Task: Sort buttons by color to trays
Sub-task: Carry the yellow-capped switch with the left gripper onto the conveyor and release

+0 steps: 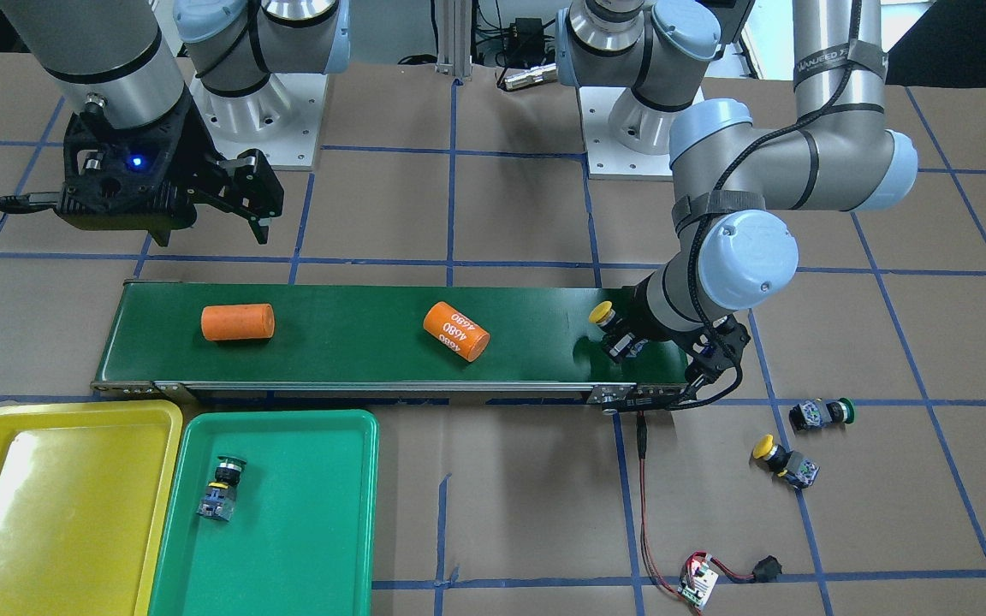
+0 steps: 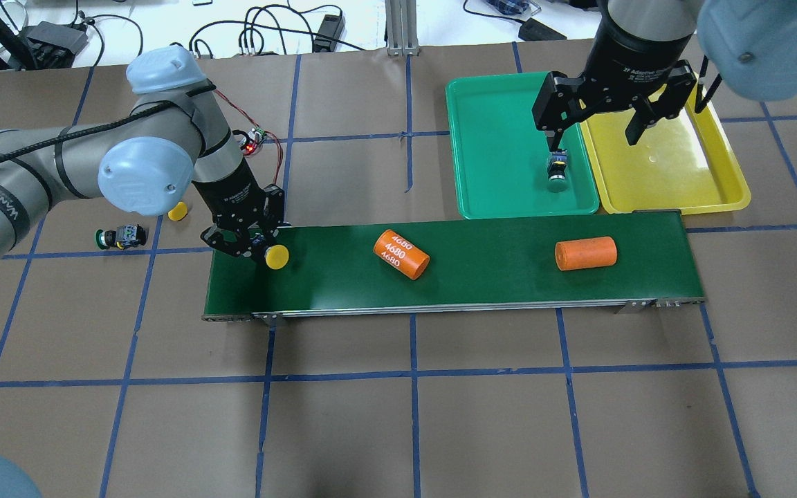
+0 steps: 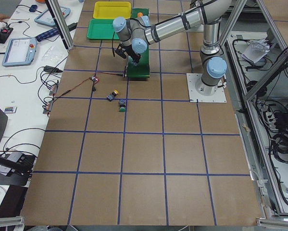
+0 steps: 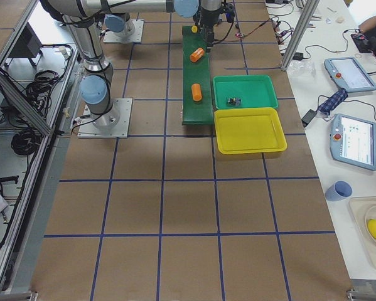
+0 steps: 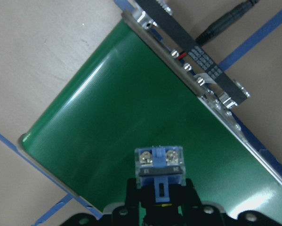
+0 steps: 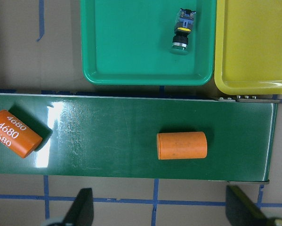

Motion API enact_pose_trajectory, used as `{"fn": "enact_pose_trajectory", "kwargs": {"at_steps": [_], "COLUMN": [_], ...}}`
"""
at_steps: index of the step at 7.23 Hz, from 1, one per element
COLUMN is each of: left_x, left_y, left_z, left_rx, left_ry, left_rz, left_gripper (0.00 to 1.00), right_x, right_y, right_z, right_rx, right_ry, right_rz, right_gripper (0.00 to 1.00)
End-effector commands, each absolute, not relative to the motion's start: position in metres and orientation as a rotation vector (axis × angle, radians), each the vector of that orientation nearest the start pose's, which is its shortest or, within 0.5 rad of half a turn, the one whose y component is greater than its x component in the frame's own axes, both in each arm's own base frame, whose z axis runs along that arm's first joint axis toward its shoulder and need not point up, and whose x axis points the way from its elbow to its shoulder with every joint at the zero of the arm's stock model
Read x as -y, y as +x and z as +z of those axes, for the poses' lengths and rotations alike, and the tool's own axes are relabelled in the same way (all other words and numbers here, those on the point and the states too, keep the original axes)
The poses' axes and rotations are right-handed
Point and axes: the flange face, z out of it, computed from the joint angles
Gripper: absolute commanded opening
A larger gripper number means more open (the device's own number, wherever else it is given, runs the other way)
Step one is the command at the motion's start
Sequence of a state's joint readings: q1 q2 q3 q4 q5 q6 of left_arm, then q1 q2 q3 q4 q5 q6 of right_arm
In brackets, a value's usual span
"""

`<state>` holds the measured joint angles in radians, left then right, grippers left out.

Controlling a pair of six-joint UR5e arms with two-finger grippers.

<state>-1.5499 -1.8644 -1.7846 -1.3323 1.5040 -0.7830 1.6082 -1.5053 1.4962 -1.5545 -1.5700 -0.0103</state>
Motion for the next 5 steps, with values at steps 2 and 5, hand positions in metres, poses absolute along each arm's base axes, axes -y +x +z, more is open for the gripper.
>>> {"fn": "enact_pose_trajectory", "kwargs": {"at_steps": [2, 5], "left_x": [0.540, 0.583], "left_y": [-0.114, -0.009], "left_z": [0.264, 0.289], "left_rx": [-2.769, -2.952], "left_ry": [-1.158, -0.805], "left_rz": [0.307, 0.250], "left_gripper": [1.00, 1.00], "right_x": [0.513, 0.504], "right_y": [0.151, 0.149], "right_z": [0.492, 0.504], "right_rx": [-3.138, -3.142], "right_ry": [-0.075, -0.070], "right_rz": [0.010, -0.024], "right_gripper": [1.00, 1.00]}}
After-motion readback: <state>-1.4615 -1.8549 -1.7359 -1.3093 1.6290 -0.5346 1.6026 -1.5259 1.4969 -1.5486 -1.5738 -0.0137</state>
